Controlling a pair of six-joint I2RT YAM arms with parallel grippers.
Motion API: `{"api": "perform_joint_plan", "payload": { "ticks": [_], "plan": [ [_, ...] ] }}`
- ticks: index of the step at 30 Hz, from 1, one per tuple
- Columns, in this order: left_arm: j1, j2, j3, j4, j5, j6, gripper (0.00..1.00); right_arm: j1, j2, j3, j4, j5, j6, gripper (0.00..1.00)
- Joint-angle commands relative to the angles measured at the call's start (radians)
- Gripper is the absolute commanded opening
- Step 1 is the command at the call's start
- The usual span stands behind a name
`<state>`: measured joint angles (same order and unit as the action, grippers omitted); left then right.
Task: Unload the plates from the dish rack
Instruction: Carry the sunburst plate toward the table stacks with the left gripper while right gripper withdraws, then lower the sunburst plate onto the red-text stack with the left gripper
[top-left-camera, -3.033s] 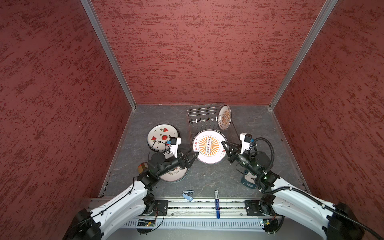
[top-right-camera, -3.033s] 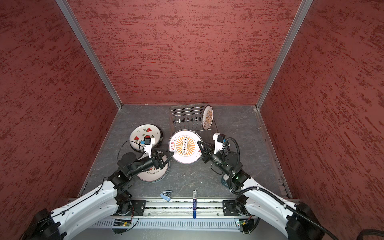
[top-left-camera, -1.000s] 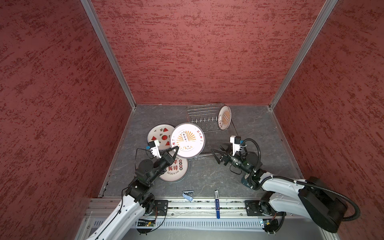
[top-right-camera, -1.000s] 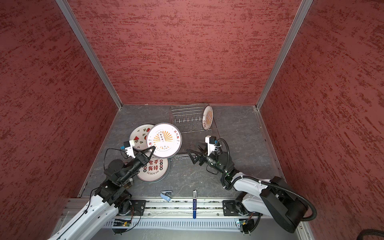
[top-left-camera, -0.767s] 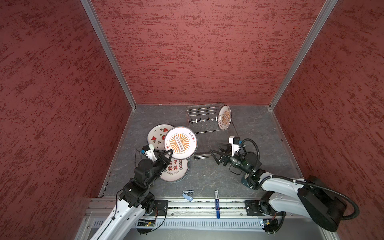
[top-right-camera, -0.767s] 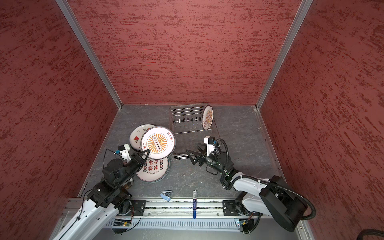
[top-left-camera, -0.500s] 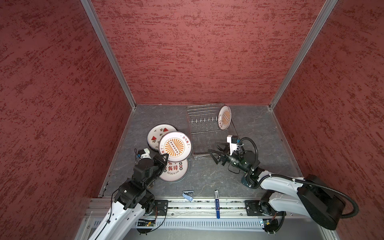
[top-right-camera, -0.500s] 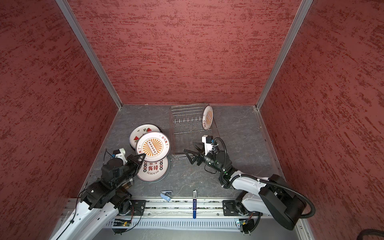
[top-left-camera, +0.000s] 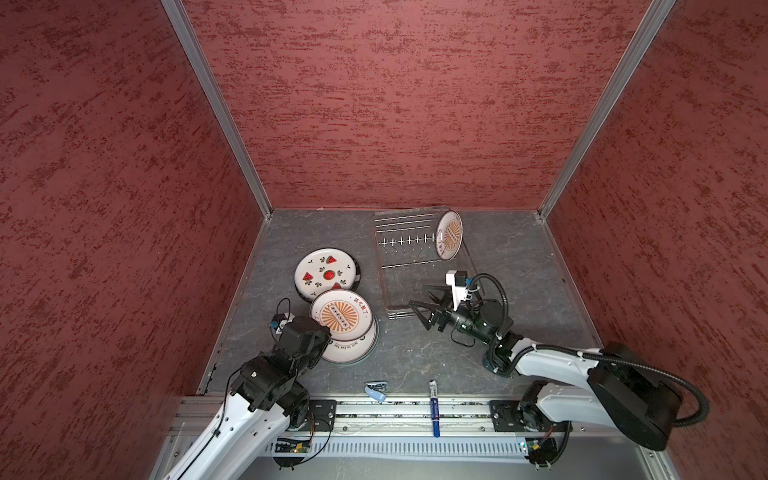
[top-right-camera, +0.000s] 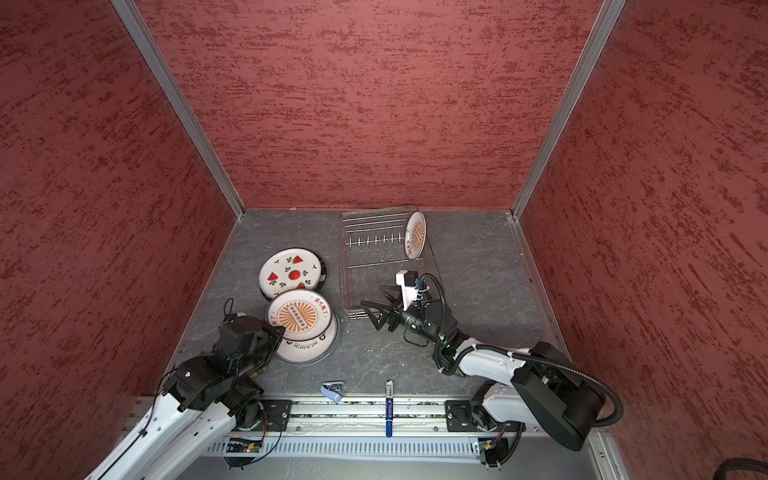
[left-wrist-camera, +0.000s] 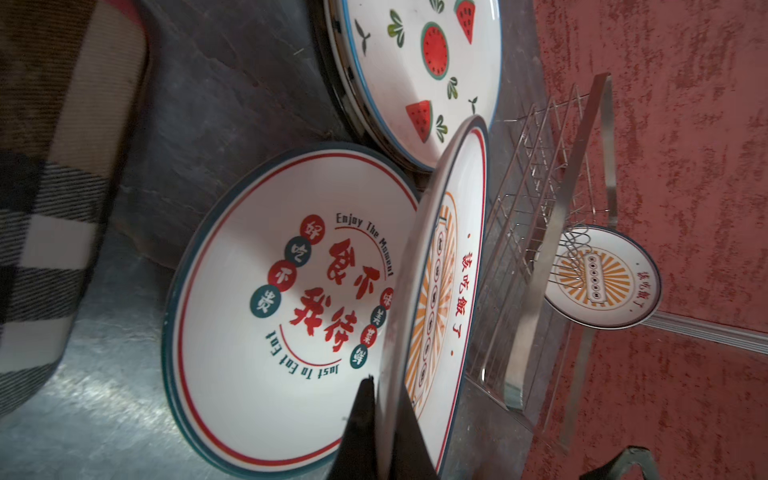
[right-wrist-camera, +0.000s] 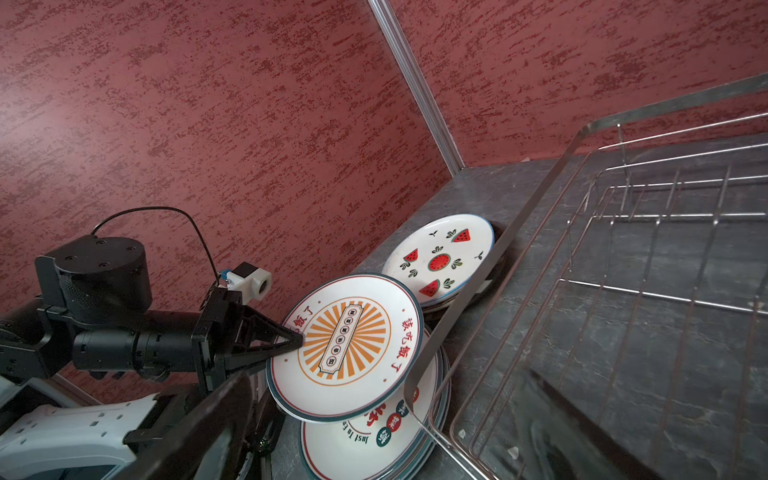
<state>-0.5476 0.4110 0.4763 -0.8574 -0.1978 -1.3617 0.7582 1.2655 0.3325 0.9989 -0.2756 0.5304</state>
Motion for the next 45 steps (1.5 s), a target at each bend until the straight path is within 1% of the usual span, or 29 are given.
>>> {"api": "perform_joint_plan", "payload": {
  "ticks": [1, 7, 9, 13, 15, 17, 20, 22, 25, 27, 31, 33, 38, 40, 43, 45],
  "plan": [
    [-0.012, -0.013, -0.007, -0.019, -0.031, -0.032, 0.0, 0.01, 0.011, 0.026, 0.039, 0.003, -0.009, 0.99],
    [-0.02, -0.029, -0.046, -0.027, -0.008, -0.042, 0.0, 0.016, 0.04, 0.046, 0.044, 0.004, 0.003, 0.98],
    [-0.02, -0.02, -0.056, -0.049, 0.01, -0.072, 0.0, 0.016, 0.044, 0.045, 0.054, 0.013, 0.008, 0.98],
    [-0.025, -0.025, -0.095, -0.032, 0.022, -0.096, 0.0, 0.017, 0.043, 0.005, 0.149, 0.057, 0.027, 0.98],
    [-0.026, -0.029, -0.114, -0.017, 0.027, -0.108, 0.0, 0.017, 0.042, 0.008, 0.152, 0.058, 0.029, 0.98],
    [-0.026, -0.029, -0.131, -0.003, 0.032, -0.114, 0.06, 0.018, 0.043, 0.014, 0.141, 0.051, 0.031, 0.98],
    [-0.025, -0.028, -0.158, 0.017, 0.035, -0.136, 0.11, 0.018, 0.043, 0.018, 0.139, 0.049, 0.034, 0.98],
    [-0.025, -0.023, -0.173, 0.039, 0.042, -0.137, 0.17, 0.018, 0.042, 0.018, 0.142, 0.054, 0.036, 0.98],
    [-0.025, -0.011, -0.169, 0.037, 0.039, -0.135, 0.26, 0.018, 0.046, 0.02, 0.145, 0.057, 0.037, 0.98],
    [-0.025, -0.007, -0.163, 0.03, 0.029, -0.137, 0.3, 0.018, 0.05, 0.023, 0.144, 0.056, 0.037, 0.98],
    [-0.025, -0.005, -0.18, 0.073, 0.027, -0.131, 0.45, 0.018, 0.054, 0.026, 0.142, 0.053, 0.037, 0.98],
    [-0.025, 0.006, -0.188, 0.103, 0.032, -0.124, 0.5, 0.018, 0.05, 0.026, 0.138, 0.055, 0.036, 0.98],
    [-0.028, 0.075, -0.164, 0.102, -0.011, -0.117, 0.5, 0.018, 0.043, 0.016, 0.133, 0.065, 0.031, 0.98],
    [-0.028, 0.11, -0.159, 0.117, -0.01, -0.117, 0.51, 0.018, 0.046, 0.013, 0.136, 0.071, 0.03, 0.98],
    [-0.031, 0.141, -0.155, 0.14, 0.004, -0.11, 0.55, 0.018, 0.047, 0.011, 0.136, 0.079, 0.028, 0.98],
    [-0.032, 0.149, -0.151, 0.127, -0.015, -0.117, 0.56, 0.018, 0.048, 0.01, 0.136, 0.082, 0.028, 0.98]
  ]
}}
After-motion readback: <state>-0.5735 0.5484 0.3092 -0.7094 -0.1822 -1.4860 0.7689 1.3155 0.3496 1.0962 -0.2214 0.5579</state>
